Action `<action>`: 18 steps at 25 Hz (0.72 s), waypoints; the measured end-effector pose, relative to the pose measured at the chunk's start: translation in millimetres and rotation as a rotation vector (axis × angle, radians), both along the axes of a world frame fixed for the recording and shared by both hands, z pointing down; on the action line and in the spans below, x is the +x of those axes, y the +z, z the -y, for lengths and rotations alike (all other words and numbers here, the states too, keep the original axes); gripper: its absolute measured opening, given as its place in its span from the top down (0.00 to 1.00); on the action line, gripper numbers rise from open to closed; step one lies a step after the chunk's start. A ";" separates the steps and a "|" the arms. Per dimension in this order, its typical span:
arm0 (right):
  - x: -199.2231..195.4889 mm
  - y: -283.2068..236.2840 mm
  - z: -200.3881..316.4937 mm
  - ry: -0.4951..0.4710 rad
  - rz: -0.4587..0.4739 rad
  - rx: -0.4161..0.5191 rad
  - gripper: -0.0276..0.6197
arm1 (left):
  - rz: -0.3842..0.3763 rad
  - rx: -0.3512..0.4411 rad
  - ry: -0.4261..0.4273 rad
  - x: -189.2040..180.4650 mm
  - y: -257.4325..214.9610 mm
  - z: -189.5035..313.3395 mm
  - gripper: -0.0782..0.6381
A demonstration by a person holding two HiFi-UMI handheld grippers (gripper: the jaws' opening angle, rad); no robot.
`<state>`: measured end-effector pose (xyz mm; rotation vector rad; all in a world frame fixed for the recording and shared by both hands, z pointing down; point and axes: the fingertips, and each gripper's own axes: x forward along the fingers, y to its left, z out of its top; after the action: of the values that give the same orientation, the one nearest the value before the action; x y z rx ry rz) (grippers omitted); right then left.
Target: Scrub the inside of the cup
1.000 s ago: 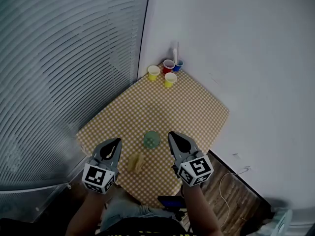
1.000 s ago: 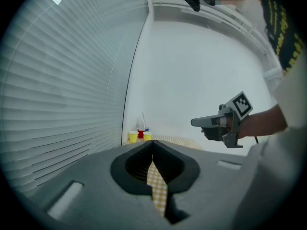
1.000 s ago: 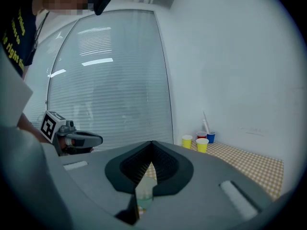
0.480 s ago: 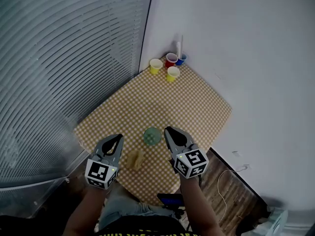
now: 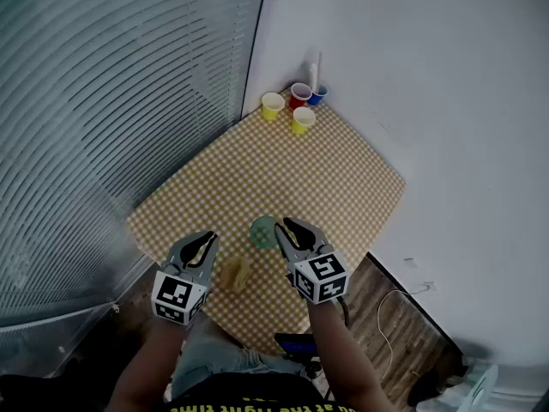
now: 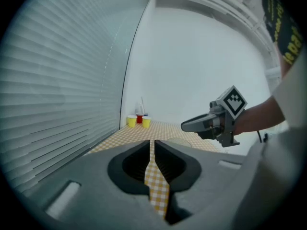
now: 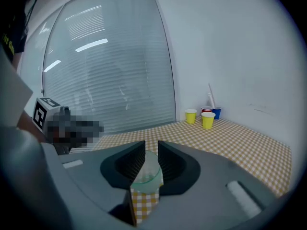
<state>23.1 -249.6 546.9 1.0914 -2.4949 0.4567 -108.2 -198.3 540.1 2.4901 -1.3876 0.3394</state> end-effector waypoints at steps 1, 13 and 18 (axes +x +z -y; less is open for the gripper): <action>-1.5 3.5 0.6 -0.004 -0.012 -0.002 0.82 | 0.003 -0.006 0.005 0.1 2.4 0.1 0.86; -2.5 34.8 4.6 0.006 -0.079 -0.070 0.76 | 0.026 -0.096 0.042 1.3 35.1 -7.6 0.78; -2.7 40.0 6.7 0.011 -0.086 -0.086 0.76 | 0.037 -0.126 0.055 1.3 48.1 -10.2 0.76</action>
<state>20.4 -256.2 586.9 1.0695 -2.3732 0.5040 -106.9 -188.1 588.1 2.4340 -1.2715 0.4711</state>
